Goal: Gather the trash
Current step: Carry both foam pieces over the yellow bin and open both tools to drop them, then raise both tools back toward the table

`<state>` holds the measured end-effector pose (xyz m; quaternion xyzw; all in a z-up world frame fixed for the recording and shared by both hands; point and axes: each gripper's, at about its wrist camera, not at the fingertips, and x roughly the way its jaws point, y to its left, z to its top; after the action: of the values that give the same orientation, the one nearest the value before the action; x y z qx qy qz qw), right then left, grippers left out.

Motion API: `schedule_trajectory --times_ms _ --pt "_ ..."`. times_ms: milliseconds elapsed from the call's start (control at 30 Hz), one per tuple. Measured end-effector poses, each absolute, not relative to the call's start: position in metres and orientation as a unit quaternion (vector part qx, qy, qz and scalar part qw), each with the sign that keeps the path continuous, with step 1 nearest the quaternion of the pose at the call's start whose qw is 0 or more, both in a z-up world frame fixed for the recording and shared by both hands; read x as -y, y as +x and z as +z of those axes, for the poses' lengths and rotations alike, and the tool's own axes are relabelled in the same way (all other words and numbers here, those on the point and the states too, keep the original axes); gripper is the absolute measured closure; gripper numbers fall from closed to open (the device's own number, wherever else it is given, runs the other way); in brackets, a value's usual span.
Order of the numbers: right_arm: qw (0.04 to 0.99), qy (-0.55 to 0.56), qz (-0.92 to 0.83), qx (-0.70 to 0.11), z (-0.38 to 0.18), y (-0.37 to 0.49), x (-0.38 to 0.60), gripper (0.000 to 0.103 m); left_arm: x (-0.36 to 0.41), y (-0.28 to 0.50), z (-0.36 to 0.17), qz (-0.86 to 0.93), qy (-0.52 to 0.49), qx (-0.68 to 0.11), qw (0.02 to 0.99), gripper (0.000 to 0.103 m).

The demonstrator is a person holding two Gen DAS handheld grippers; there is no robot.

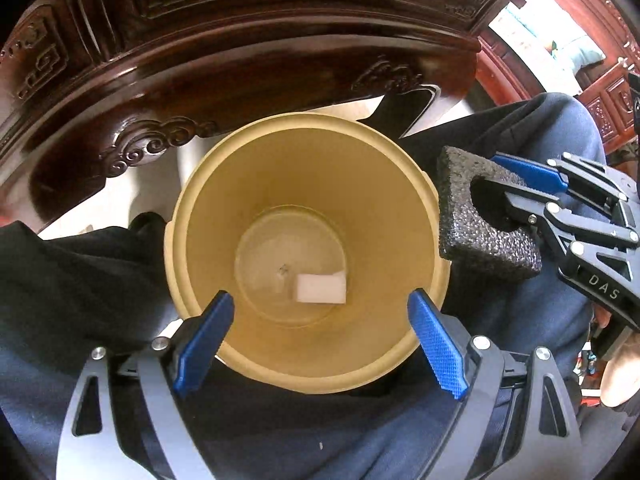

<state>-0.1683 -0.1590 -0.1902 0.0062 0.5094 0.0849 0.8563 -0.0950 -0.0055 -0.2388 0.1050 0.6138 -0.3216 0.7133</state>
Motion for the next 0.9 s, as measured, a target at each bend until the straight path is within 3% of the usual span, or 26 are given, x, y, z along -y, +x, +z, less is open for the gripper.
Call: schedule_trajectory --times_ms 67,200,600,667,767,900 --pt "0.856 0.004 0.089 -0.508 -0.189 -0.167 0.157 0.072 0.003 -0.096 -0.237 -0.32 0.108 -0.612 0.715 0.015" --pt "0.859 -0.001 0.096 -0.503 -0.185 -0.167 0.153 0.054 0.002 -0.095 -0.236 -0.314 0.118 -0.609 0.719 0.015" --pt "0.873 0.005 0.109 -0.476 -0.166 -0.168 0.153 0.054 -0.001 -0.091 -0.222 -0.312 0.116 -0.591 0.734 0.015" --pt "0.885 0.009 0.113 -0.452 -0.155 -0.167 0.155 0.054 -0.003 -0.088 -0.209 -0.304 0.115 -0.57 0.755 0.015" --pt "0.91 0.02 0.107 -0.4 -0.132 -0.163 0.163 0.044 -0.009 -0.08 -0.178 -0.282 0.107 -0.519 0.8 0.015" --pt "0.939 0.025 0.102 -0.329 -0.097 -0.153 0.17 0.039 -0.025 -0.064 -0.129 -0.24 0.072 -0.431 0.867 0.013"
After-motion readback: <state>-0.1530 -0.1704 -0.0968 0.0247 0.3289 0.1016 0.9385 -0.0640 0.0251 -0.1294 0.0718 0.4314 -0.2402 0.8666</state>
